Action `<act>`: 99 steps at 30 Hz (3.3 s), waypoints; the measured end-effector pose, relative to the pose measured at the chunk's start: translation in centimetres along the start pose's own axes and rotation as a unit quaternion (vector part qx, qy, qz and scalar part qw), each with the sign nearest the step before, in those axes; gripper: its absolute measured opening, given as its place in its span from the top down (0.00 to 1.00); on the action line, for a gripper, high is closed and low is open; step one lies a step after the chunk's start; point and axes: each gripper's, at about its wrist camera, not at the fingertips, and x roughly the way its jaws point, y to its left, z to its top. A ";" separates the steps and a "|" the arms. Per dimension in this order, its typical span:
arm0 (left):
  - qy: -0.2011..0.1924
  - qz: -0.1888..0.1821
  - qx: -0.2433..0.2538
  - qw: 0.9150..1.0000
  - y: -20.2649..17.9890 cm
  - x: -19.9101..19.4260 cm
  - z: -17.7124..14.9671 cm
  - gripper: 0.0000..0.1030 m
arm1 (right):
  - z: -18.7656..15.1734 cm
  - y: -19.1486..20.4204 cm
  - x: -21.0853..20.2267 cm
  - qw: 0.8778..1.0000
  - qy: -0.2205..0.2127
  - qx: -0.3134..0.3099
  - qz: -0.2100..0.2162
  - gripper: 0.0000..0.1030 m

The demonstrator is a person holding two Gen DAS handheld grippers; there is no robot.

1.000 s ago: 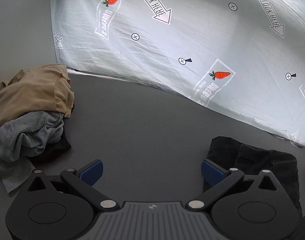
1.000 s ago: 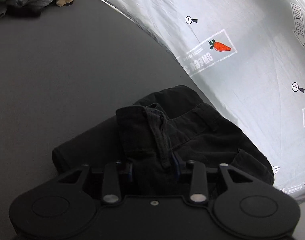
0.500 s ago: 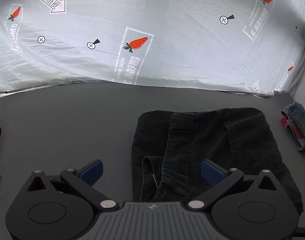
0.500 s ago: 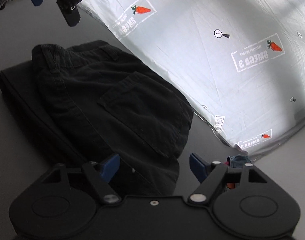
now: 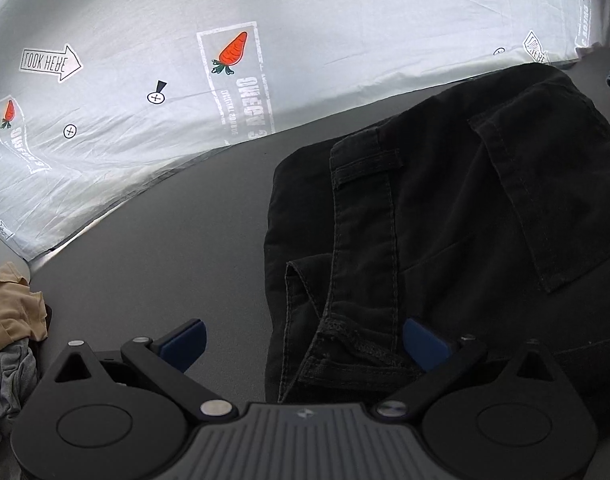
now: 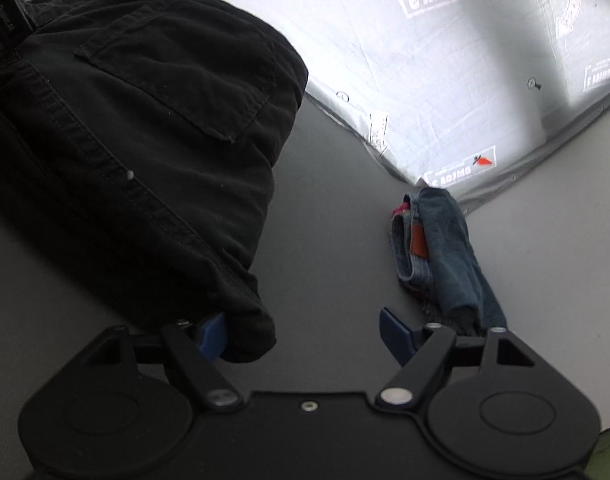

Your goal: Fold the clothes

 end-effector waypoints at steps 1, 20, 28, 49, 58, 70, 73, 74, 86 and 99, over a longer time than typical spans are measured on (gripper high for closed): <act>0.005 -0.002 -0.008 1.000 0.3 0.0 0.1 0.00 | -0.3 -0.2 0.1 1.000 0.002 0.005 0.008 0.24; 0.020 -0.073 -0.044 0.996 2.3 -1.2 6.4 0.00 | 6.2 -10.5 2.4 0.941 -0.025 0.257 0.220 0.12; 0.133 -0.086 -0.079 0.984 1.4 4.7 5.9 0.00 | 11.5 -7.3 7.9 0.926 0.004 0.261 0.271 0.09; 0.136 -0.130 -0.080 0.979 3.6 7.6 5.5 0.00 | 12.4 -6.7 15.1 0.883 0.036 0.249 0.396 0.00; 0.098 -0.195 -0.025 0.976 4.5 9.5 6.7 0.00 | 15.3 -7.0 16.7 0.868 0.015 0.238 0.435 0.00; 0.106 -0.261 -0.078 0.956 5.7 13.8 7.2 0.01 | 15.5 -7.1 19.7 0.827 0.036 0.272 0.491 0.00; 0.099 -0.241 -0.085 0.962 5.0 13.0 7.4 0.14 | 15.3 -6.7 18.8 0.830 0.032 0.292 0.474 0.03; 0.095 -0.236 -0.087 0.963 4.9 12.7 7.5 0.19 | 15.4 -6.6 18.2 0.833 0.023 0.297 0.466 0.16; 0.002 -0.185 -0.128 0.974 6.9 2.9 6.1 0.70 | 15.6 -6.1 1.8 0.918 -0.106 0.254 0.284 0.69; -0.143 -0.265 -0.131 0.945 5.4 -8.7 9.5 0.72 | 11.9 -16.6 -8.4 0.914 -0.217 0.304 0.161 0.69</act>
